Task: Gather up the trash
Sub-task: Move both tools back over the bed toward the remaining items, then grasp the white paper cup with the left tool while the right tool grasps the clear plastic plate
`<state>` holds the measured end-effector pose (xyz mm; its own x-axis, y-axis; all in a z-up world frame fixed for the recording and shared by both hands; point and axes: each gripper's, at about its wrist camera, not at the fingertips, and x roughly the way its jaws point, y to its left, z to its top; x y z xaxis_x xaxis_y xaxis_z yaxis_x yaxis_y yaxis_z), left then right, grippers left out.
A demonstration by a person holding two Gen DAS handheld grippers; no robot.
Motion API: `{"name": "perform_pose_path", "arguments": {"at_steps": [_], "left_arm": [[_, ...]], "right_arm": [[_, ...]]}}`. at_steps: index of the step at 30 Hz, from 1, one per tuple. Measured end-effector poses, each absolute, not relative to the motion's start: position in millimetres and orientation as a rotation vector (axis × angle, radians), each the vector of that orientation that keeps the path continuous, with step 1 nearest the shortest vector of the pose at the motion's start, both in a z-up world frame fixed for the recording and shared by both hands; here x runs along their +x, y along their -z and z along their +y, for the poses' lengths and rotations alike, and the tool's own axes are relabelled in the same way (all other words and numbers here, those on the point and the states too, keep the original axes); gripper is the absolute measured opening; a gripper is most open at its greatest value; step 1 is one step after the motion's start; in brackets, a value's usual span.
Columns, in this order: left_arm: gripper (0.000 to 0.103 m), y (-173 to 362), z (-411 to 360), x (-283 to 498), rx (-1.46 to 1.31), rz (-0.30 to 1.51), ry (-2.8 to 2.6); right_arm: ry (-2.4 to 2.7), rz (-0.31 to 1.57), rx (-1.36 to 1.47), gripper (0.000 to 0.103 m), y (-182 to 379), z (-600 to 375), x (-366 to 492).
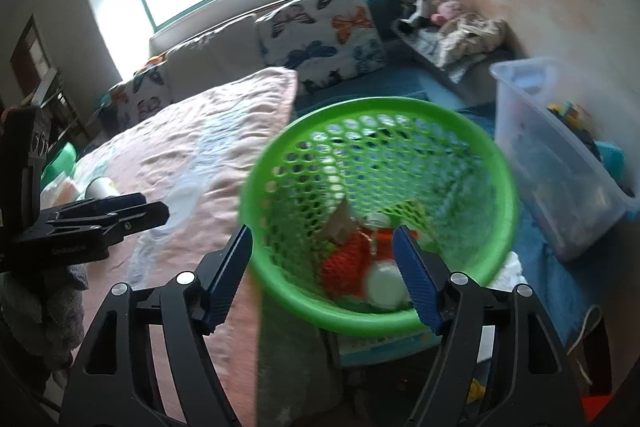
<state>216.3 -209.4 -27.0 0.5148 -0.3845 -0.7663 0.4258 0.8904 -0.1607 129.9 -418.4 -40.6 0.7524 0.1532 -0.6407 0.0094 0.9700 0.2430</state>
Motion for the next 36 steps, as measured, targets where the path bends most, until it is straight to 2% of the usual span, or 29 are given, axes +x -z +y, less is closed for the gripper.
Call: {"name": "perform_pose_path", "arguments": {"at_steps": [6,9,10,14,27,34,36], "left_arm": [[0.072,19.4,-146.4,221.9,-0.053,0.900,0.310],[0.079,12.9,-112.6,225.6,-0.114,0.882,0.206],[0.085,11.2,-101.9,227.8,-0.136,0.878,0.164],[0.088,13.5,-58.2,243.3,-0.252,0.898,0.035],[0.089,46.7,-5.2,283.3,-0.537,0.968,-0.122],[0.089,62.6,-2.6,299.1,-0.541,0.996,-0.161],[0.085,64.1,-4.5,302.4,-0.506,0.997,-0.154]], "right_arm": [[-0.167,0.736,0.204,0.075,39.7,-382.4,151.3],[-0.207,0.745,0.186,0.076,40.5,-365.5,159.8],[-0.217,0.748,0.182,0.076,40.4,-361.2,161.6],[-0.262,0.755,0.160,0.078,39.3,-341.9,172.6],[-0.349,0.796,0.071,0.080,47.2,-299.3,201.7],[-0.402,0.841,0.052,0.081,59.8,-280.8,218.5],[-0.415,0.859,0.044,0.082,65.0,-274.5,225.3]]}}
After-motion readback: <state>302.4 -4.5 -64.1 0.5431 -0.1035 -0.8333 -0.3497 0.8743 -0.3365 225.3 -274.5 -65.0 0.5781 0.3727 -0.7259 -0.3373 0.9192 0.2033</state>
